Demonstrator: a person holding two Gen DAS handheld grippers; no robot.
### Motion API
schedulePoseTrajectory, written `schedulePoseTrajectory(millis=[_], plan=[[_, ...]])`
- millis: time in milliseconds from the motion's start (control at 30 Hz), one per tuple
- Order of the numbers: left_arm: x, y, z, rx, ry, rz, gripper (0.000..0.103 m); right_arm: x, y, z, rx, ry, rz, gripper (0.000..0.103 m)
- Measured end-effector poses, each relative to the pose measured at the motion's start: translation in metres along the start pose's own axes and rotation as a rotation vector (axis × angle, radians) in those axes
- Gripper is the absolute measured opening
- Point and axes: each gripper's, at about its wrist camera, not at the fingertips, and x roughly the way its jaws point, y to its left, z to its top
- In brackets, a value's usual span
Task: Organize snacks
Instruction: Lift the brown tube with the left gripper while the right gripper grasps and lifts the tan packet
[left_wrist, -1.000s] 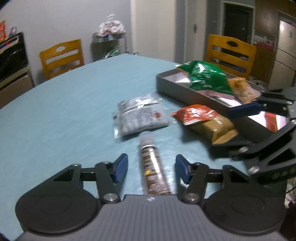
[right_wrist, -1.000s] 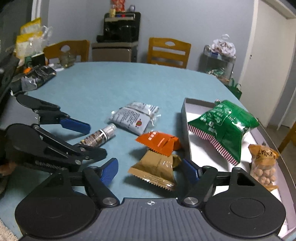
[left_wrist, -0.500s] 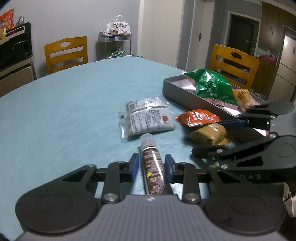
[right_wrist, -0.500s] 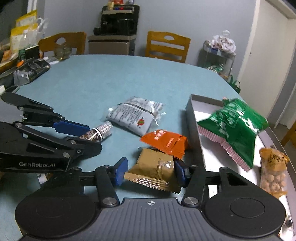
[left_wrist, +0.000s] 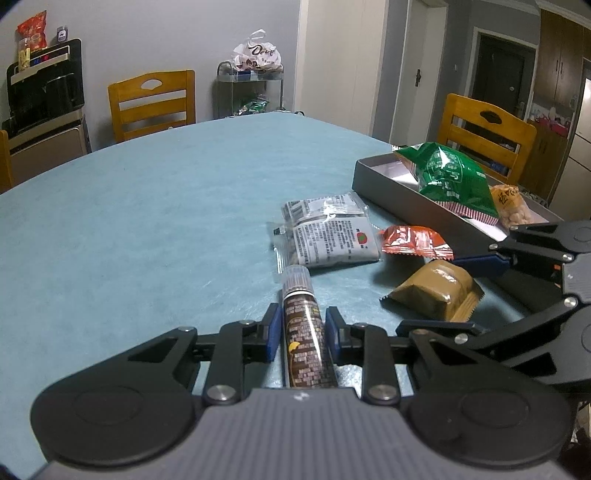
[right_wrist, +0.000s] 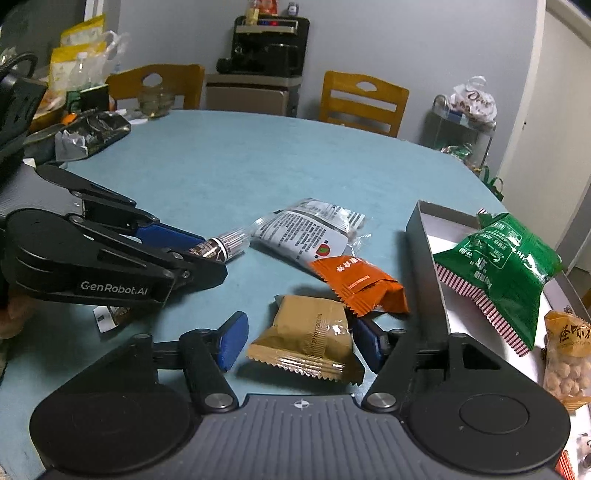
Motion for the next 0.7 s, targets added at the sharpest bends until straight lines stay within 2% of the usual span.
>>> schedulePoseTrajectory(millis=[233, 367, 500, 700], plan=[[0.0003, -0.002, -0.0004, 0.004, -0.002, 0.005, 0.025, 0.0015, 0.001, -0.0015, 0.006, -0.004, -0.003, 0.063], [0.0003, -0.0019, -0.0006, 0.002, -0.002, 0.004, 0.025, 0.0005, 0.0015, -0.0032, -0.004, -0.014, 0.0, 0.056], [0.0004, -0.0012, -0.0007, -0.004, -0.003, -0.002, 0.025, -0.0012, 0.0027, -0.004, -0.015, -0.019, -0.002, 0.053], [-0.0004, 0.0007, -0.001, -0.008, -0.004, -0.003, 0.023, -0.008, 0.0011, -0.0068, -0.007, -0.022, 0.034, 0.052]])
